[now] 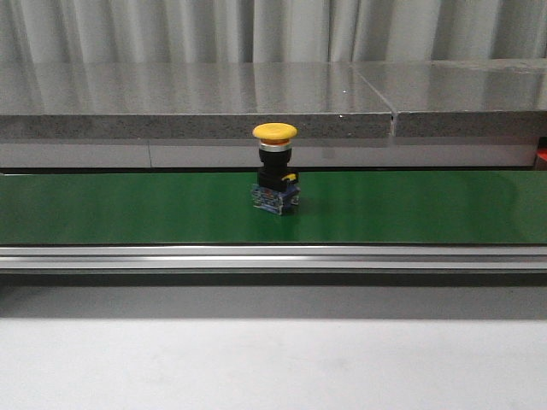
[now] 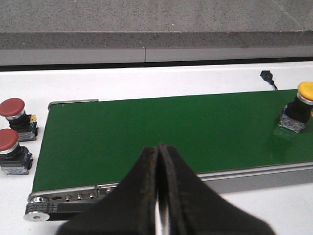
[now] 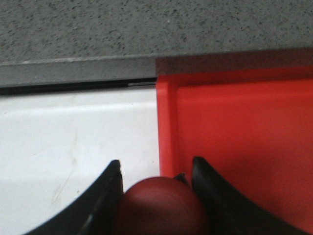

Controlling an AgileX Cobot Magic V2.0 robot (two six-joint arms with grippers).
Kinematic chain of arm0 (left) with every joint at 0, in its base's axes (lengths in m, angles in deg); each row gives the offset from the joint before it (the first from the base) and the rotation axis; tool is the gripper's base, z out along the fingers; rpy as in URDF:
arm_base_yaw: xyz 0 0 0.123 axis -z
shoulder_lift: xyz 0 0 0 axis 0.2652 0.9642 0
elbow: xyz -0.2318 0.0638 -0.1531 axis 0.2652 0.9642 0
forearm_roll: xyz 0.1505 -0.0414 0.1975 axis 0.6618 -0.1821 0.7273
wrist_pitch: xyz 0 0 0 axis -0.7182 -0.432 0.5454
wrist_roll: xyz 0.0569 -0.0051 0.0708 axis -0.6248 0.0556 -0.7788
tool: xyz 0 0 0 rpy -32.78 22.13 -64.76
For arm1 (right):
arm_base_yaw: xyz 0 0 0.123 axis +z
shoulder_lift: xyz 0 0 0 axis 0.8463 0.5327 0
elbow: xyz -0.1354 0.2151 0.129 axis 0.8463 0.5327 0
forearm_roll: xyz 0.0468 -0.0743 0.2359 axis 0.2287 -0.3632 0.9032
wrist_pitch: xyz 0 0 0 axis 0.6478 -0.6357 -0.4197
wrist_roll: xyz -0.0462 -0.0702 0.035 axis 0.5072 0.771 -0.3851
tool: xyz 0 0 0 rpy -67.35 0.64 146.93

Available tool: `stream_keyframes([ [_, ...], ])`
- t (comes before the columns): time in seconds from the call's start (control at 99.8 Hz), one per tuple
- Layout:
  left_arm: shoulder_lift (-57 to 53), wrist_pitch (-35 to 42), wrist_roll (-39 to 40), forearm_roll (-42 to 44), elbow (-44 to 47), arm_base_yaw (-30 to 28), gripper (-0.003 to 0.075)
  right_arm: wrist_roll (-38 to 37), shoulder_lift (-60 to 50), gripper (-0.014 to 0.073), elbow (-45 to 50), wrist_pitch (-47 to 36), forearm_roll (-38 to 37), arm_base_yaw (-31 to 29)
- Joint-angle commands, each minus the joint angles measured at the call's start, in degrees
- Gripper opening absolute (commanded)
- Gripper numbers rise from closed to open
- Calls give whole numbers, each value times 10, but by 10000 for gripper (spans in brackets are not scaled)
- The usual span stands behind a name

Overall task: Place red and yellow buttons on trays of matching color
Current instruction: 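Lower the red button into the red tray and open the right gripper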

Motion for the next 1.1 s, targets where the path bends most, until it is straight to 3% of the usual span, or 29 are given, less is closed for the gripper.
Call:
stream_keyframes([
  [0.0, 2, 45, 6, -2, -16, 1, -19, 2, 6, 21, -50, -36, 13, -10],
  [0.261, 2, 46, 6, -2, -16, 1, -19, 2, 85, 21, -106, -55, 13, -20],
  [0.762, 2, 46, 6, -2, -16, 1, -19, 2, 149, 51, -111, -79, 23, -25],
  [0.852, 2, 46, 6, -2, -16, 1, -19, 2, 149, 154, -111, -80, 25, -25],
  [1.022, 2, 46, 6, -2, -16, 1, -19, 2, 147, 516, -123, -73, 26, -25],
  [1.093, 2, 46, 6, -2, -16, 1, -19, 2, 147, 604, -135, -64, 26, -25],
])
